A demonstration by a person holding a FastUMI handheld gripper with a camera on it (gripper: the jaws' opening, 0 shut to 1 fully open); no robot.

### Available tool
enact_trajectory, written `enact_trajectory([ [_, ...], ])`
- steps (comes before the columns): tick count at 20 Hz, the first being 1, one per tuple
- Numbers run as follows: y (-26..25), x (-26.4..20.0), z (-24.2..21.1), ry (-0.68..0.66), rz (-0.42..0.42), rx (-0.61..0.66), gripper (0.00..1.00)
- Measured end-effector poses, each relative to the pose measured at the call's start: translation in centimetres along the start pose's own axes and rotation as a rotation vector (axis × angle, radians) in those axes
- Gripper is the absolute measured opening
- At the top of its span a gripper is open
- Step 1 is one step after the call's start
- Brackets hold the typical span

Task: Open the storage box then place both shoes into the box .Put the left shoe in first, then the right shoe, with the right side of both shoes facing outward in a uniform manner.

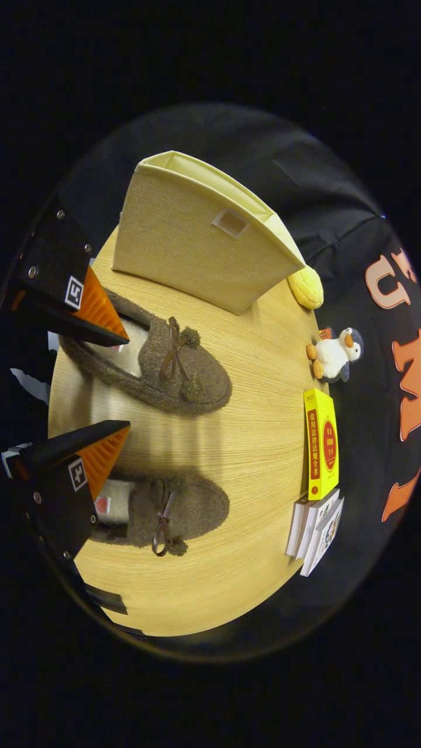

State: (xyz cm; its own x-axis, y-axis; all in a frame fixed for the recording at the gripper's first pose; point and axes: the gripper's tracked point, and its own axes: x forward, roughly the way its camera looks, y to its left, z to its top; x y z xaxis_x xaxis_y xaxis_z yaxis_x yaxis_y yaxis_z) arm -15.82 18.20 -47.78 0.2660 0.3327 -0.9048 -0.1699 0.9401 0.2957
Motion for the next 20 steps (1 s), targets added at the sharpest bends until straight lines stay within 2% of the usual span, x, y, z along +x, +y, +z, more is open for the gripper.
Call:
enact_trajectory([
  [4,-0.3,2.2,0.6,-0.017,-0.030,0.010,0.66],
  [7,0.8,2.9,1.5,-0.061,0.025,-0.006,0.45],
  [10,-0.5,3.8,1.6,-0.065,-0.018,-0.043,0.34],
  [11,-0.7,3.9,1.5,-0.048,-0.024,-0.038,0.23],
  [13,-0.6,3.7,1.8,-0.050,-0.032,-0.014,0.12],
  [17,0.7,2.6,1.6,-0.034,0.047,0.005,0.06],
  [20,1.5,-0.1,2.5,-0.047,0.045,-0.003,0.06],
])
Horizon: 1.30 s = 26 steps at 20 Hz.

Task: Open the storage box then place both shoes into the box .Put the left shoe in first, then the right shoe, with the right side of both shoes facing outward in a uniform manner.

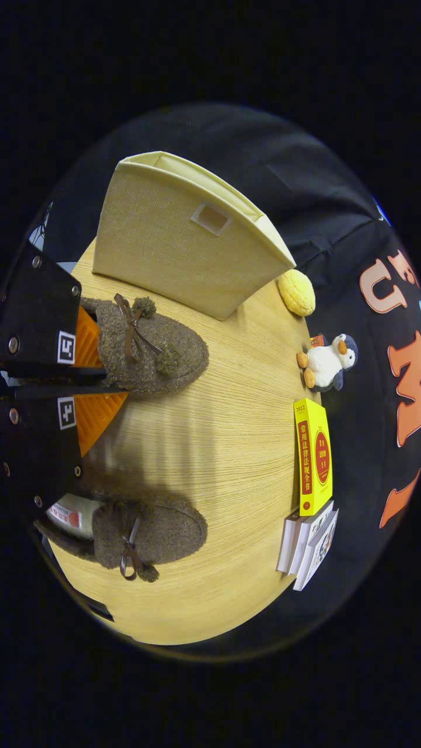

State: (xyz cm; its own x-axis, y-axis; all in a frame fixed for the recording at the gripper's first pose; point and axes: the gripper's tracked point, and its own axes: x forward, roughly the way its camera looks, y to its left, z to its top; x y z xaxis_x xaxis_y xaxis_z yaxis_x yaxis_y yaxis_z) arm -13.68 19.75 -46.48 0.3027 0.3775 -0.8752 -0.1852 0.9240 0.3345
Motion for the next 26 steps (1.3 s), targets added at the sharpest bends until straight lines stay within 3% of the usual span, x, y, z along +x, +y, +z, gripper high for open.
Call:
enact_trajectory([
  [7,4.6,-6.9,7.7,-0.141,0.049,0.020,0.06],
  [13,10.7,-10.8,12.3,-0.176,0.096,-0.015,0.06],
  [19,17.4,-10.0,14.0,-0.145,0.149,-0.010,0.06],
  [26,23.8,-5.6,14.0,-0.096,0.123,0.005,0.06],
])
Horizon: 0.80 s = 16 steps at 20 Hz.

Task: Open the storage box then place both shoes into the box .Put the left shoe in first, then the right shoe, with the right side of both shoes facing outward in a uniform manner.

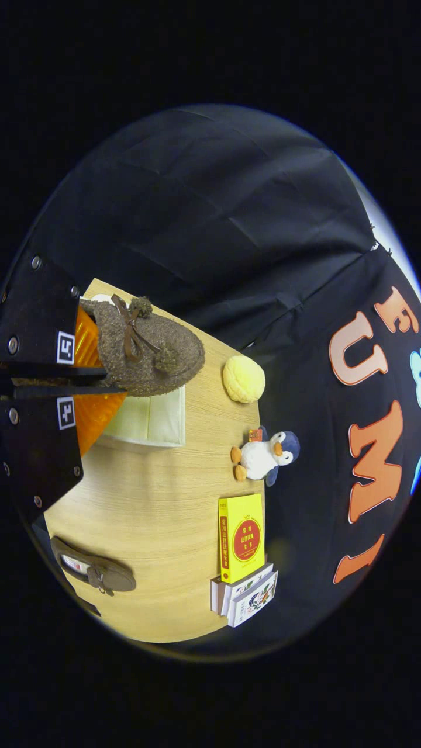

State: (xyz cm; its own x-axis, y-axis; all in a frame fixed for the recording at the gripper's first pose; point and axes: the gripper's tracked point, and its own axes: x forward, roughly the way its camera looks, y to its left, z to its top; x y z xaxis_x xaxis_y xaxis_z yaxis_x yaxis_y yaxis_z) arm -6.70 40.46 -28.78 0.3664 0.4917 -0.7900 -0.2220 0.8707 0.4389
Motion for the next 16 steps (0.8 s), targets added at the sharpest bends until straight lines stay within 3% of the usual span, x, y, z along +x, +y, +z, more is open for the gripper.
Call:
enact_trajectory([
  [13,1.0,9.6,-5.3,0.172,-0.155,0.031,0.06],
  [16,1.4,11.2,-7.0,0.241,-0.134,0.070,0.06],
])
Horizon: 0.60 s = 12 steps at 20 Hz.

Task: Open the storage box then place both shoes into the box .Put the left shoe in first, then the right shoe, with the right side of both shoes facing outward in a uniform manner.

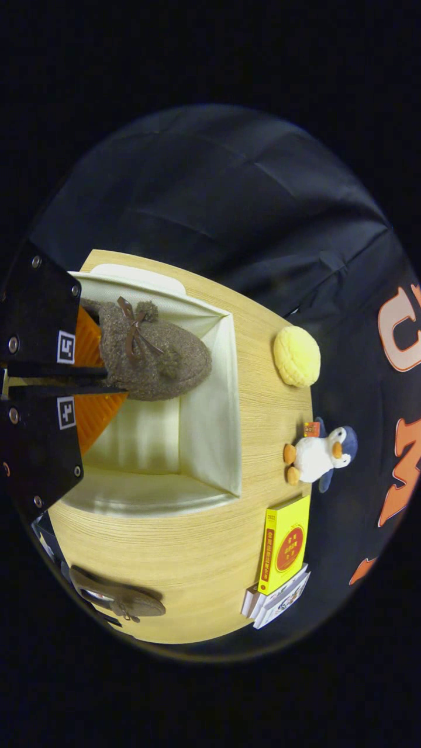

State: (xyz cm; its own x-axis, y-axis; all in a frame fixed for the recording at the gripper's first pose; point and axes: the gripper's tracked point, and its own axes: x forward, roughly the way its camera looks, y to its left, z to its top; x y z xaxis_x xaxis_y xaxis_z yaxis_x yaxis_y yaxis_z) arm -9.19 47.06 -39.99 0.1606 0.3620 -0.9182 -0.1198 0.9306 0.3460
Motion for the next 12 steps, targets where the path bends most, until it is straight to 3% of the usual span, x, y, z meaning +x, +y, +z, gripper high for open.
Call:
enact_trajectory([
  [6,0.7,0.7,-1.3,0.079,0.033,0.011,0.07],
  [8,1.8,-0.1,-1.8,0.104,0.109,0.053,0.16],
  [9,2.8,-0.8,-1.2,0.081,0.168,0.088,0.27],
  [12,3.4,-3.7,1.0,0.017,0.270,0.090,0.38],
])
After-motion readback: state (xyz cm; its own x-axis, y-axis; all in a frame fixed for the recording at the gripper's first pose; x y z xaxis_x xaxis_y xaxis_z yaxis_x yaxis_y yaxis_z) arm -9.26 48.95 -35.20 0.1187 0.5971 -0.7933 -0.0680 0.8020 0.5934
